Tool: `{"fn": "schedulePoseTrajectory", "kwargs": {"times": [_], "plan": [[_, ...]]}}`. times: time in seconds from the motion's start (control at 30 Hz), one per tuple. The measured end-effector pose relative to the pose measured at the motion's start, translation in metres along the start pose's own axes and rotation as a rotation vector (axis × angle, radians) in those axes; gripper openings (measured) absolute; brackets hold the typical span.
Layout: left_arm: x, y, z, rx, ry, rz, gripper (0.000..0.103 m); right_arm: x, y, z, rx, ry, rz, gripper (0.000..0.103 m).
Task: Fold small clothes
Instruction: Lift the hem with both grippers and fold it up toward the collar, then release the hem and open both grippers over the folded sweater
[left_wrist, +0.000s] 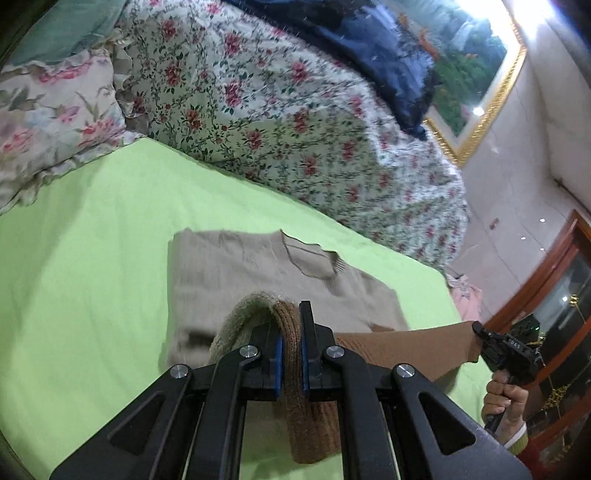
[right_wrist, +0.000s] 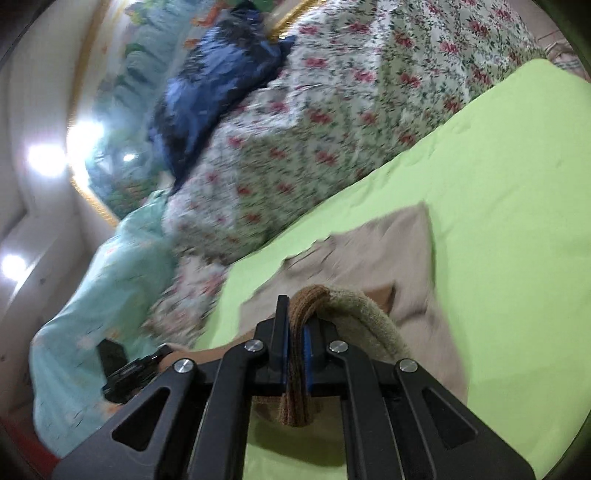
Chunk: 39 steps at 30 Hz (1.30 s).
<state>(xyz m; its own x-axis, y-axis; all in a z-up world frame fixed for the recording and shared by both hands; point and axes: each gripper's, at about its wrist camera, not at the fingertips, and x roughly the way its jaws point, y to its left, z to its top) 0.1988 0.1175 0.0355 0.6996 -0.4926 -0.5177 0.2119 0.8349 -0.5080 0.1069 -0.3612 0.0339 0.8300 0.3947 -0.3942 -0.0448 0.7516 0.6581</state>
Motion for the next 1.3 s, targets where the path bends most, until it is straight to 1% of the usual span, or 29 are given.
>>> {"fn": "schedulePoseTrajectory", "kwargs": {"times": [0.1,0.17,0.23,0.27,0.33,0.5,0.53,0.6,0.63,0.67,0.7,0.73,0.77,0.8,0.83,0.87,0.9,0.93,0.97,1.0,1.03,1.07,1.1,1.13,1.17,1.2,1.3], "plan": [[0.043,0.011,0.016,-0.002,0.036,0.038,0.006,0.032,-0.008,0.023,0.007,0.012,-0.054,0.007],[0.069,0.023,0.021,-0.013,0.062,0.064,0.006,0.058,-0.017,0.035,0.002,0.034,-0.101,0.007],[0.095,0.038,0.025,-0.038,0.090,0.089,0.006,0.075,-0.025,0.039,0.003,0.051,-0.146,0.007],[0.103,0.044,0.025,-0.049,0.096,0.093,0.006,0.087,-0.032,0.040,0.008,0.066,-0.176,0.007],[0.119,0.054,0.027,-0.068,0.109,0.099,0.006,0.106,-0.045,0.041,0.032,0.085,-0.197,0.007],[0.149,0.068,0.024,-0.079,0.141,0.129,0.007,0.132,-0.063,0.039,0.034,0.124,-0.259,0.008],[0.155,0.070,0.023,-0.079,0.153,0.135,0.011,0.138,-0.067,0.038,0.039,0.138,-0.283,0.009],[0.164,0.071,0.020,-0.074,0.199,0.161,0.012,0.144,-0.074,0.036,0.060,0.155,-0.299,0.011],[0.163,0.069,0.017,-0.074,0.213,0.160,0.016,0.144,-0.077,0.035,0.075,0.159,-0.303,0.015],[0.158,0.066,0.015,-0.071,0.208,0.153,0.025,0.138,-0.079,0.035,0.098,0.146,-0.301,0.018],[0.150,0.061,0.011,-0.064,0.200,0.149,0.034,0.129,-0.077,0.034,0.103,0.120,-0.303,0.026],[0.140,0.054,0.005,-0.048,0.188,0.144,0.053,0.118,-0.073,0.032,0.086,0.086,-0.324,0.036],[0.131,0.047,-0.001,-0.036,0.176,0.140,0.062,0.108,-0.067,0.029,0.058,0.058,-0.348,0.039],[0.122,0.037,-0.010,-0.029,0.167,0.137,0.065,0.099,-0.059,0.026,0.021,0.032,-0.367,0.042],[0.116,0.027,-0.021,-0.029,0.168,0.118,0.070,0.092,-0.050,0.021,-0.018,0.017,-0.367,0.042],[0.110,0.020,-0.029,-0.034,0.172,0.090,0.075,0.087,-0.036,0.012,-0.073,0.023,-0.332,0.042],[0.110,0.007,-0.042,-0.038,0.188,0.044,0.076,0.088,-0.028,0.006,-0.100,0.041,-0.308,0.042],[0.113,-0.002,-0.051,-0.030,0.209,0.022,0.076,0.092,-0.017,-0.004,-0.145,0.080,-0.268,0.042],[0.119,-0.014,-0.060,-0.009,0.242,0.004,0.076,0.100,-0.002,-0.018,-0.207,0.142,-0.214,0.042],[0.128,-0.025,-0.068,0.020,0.271,-0.011,0.076,0.105,0.005,-0.026,-0.233,0.176,-0.182,0.042],[0.134,-0.032,-0.072,0.040,0.288,-0.014,0.076,0.114,0.013,-0.036,-0.263,0.236,-0.129,0.042],[0.143,-0.038,-0.075,0.061,0.310,-0.004,0.076,0.128,0.022,-0.047,-0.297,0.316,-0.085,0.042],[0.151,-0.043,-0.075,0.078,0.329,0.007,0.076,0.135,0.026,-0.052,-0.319,0.356,-0.073,0.042],[0.156,-0.045,-0.074,0.089,0.333,0.012,0.076,0.149,0.032,-0.058,-0.367,0.421,-0.064,0.042],[0.162,-0.046,-0.071,0.101,0.336,0.018,0.076,0.158,0.034,-0.060,-0.407,0.447,-0.072,0.042],[0.167,-0.046,-0.066,0.113,0.342,0.025,0.076,0.163,0.035,-0.060,-0.430,0.455,-0.082,0.043],[0.185,-0.038,-0.043,0.149,0.354,0.035,0.076,0.192,0.023,-0.047,-0.458,0.504,-0.158,0.044]]}}
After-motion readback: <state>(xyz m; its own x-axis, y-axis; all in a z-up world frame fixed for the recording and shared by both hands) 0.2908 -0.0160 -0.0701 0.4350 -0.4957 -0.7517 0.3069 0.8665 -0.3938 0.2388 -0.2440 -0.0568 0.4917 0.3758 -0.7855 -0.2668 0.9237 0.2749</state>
